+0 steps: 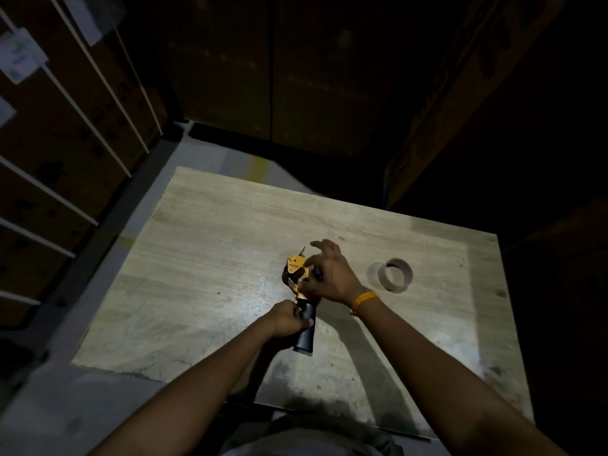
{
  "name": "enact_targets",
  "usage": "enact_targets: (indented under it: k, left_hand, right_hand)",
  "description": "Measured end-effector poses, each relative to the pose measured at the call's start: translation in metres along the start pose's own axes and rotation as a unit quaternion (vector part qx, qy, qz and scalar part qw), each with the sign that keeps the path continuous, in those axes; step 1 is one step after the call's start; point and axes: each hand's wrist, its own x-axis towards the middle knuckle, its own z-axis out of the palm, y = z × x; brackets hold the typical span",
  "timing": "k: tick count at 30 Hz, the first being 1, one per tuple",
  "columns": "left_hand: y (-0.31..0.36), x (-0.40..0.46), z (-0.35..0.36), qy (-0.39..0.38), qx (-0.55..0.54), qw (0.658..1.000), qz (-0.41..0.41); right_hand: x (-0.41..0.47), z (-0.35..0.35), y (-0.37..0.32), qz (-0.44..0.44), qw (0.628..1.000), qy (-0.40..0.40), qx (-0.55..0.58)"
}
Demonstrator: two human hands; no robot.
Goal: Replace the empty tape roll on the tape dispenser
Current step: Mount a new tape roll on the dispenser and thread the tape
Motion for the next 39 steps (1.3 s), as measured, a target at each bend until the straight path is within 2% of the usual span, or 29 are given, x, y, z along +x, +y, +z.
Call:
enact_targets:
  k: [3, 6, 10, 15, 18, 21, 23, 24, 26, 28, 34, 39]
  left_hand:
    - [-0.007, 0.003, 0.006, -0.015, -0.027, 0.999, 0.009]
    - [-0.009, 0.002, 0.009, -0.026, -0.022, 0.999, 0.016]
    - [-0.006, 0.001, 0.008, -0.040, -0.005, 0.999, 0.020]
    - [-0.002, -0.002, 0.002, -0.031, 0.012, 0.999, 0.019]
    - [0.000, -0.008, -0.001, -0.021, 0.027, 0.999, 0.012]
    - [0.001, -0.013, -0.009, -0.003, 0.043, 0.999, 0.019]
    - [0.003, -0.019, -0.017, 0.039, 0.028, 0.999, 0.025]
    - [0.004, -0.021, -0.021, 0.084, 0.019, 0.996, 0.028]
    - [0.009, -0.027, -0.030, 0.201, 0.011, 0.979, 0.038]
    - [0.019, -0.029, -0.038, 0.272, 0.009, 0.961, 0.046]
    - [0.044, -0.001, -0.049, 0.290, 0.093, 0.952, 0.029]
    - [0.060, 0.017, -0.038, 0.274, 0.163, 0.948, 0.012]
  right_hand:
    - [-0.003, 0.022, -0.017, -0.044, 0.997, -0.023, -0.060]
    - [-0.005, 0.037, -0.022, -0.044, 0.993, -0.035, -0.106]
    - [-0.008, 0.036, -0.023, -0.036, 0.995, -0.033, -0.092]
    - [-0.007, 0.037, -0.031, -0.107, 0.987, -0.017, -0.117]
    - [-0.010, 0.023, -0.021, -0.036, 0.997, -0.003, -0.071]
    - [-0.023, 0.009, 0.002, 0.077, 0.995, 0.069, 0.010]
    - [-0.033, 0.007, 0.012, 0.109, 0.989, 0.104, -0.002]
    - [-0.037, 0.007, 0.013, 0.111, 0.988, 0.104, -0.022]
    - [-0.044, 0.011, 0.009, 0.133, 0.987, 0.086, -0.005]
    - [-0.050, 0.016, -0.005, 0.196, 0.976, 0.060, 0.073]
    - [-0.064, 0.053, -0.034, 0.340, 0.923, -0.068, 0.167]
    - [-0.064, 0.063, -0.049, 0.333, 0.921, -0.101, 0.174]
